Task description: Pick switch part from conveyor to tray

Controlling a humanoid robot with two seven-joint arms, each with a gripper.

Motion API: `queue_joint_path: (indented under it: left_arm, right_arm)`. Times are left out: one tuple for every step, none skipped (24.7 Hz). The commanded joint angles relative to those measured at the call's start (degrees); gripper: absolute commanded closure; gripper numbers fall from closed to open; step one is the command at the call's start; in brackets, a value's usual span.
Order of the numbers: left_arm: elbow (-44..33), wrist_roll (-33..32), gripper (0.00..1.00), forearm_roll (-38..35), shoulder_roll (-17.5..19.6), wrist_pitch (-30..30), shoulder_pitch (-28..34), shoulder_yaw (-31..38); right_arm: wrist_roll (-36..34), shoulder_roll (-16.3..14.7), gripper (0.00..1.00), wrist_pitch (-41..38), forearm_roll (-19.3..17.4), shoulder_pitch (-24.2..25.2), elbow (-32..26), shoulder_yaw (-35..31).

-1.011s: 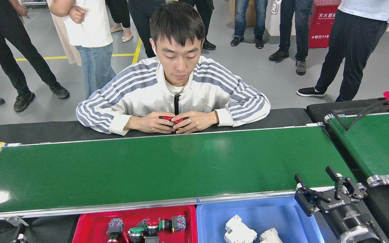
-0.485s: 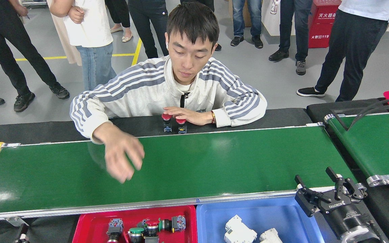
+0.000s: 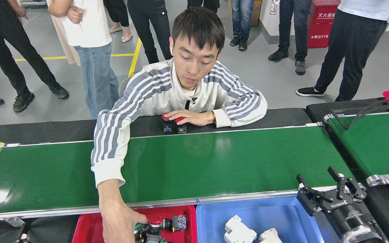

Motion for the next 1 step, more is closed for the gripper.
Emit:
queue_joint_path:
  left_arm:
    - [-0.7, 0.2, 0.0, 0.2, 0.3, 0.2, -0.3, 0.4]
  right_arm:
    - [-0.2, -0.4, 0.01, -0.1, -0.2, -0.4, -0.5, -0.7]
